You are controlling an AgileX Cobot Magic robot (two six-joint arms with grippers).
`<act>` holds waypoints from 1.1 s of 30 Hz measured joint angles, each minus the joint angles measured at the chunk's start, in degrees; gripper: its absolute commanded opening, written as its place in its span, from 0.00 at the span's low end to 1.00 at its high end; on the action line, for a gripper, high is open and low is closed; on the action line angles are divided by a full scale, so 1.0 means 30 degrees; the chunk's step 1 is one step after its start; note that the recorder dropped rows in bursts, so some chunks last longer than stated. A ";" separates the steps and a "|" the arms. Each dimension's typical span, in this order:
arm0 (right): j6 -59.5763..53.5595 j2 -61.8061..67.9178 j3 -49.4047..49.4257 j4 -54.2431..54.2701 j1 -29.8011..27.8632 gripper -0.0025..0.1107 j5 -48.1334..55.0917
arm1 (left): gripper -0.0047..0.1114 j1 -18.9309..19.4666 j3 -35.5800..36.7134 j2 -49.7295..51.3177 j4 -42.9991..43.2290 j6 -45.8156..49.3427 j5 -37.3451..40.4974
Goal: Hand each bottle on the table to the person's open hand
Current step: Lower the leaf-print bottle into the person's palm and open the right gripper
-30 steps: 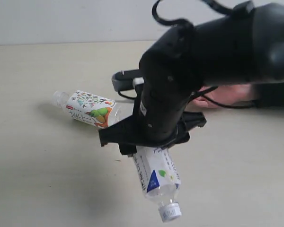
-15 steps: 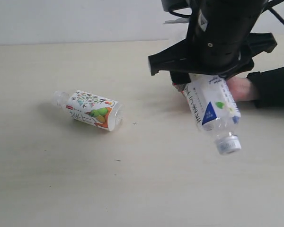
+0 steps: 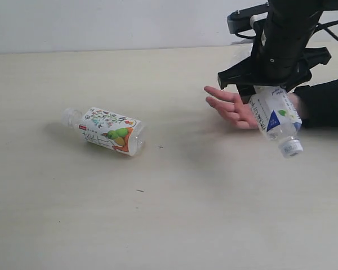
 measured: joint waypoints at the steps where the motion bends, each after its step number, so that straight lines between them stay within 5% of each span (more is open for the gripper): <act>1: -0.0200 0.0412 -0.0158 0.0040 -0.0192 0.02 -0.0227 | 0.09 0.0000 0.0000 0.0000 0.0000 0.0000 0.0000; 23: -0.3244 0.5789 -0.5952 0.0266 -0.0744 0.03 0.1224 | 0.09 0.0000 0.0000 0.0000 0.0000 0.0000 0.0000; 30: -0.3244 0.5789 -0.6003 0.0088 -0.0744 0.23 0.1398 | 0.09 0.0000 0.0000 0.0000 0.0000 0.0000 0.0000; 33: -0.3244 0.5789 -0.6003 0.0123 -0.0744 0.42 0.1398 | 0.09 0.0000 0.0000 0.0000 0.0000 0.0000 0.0000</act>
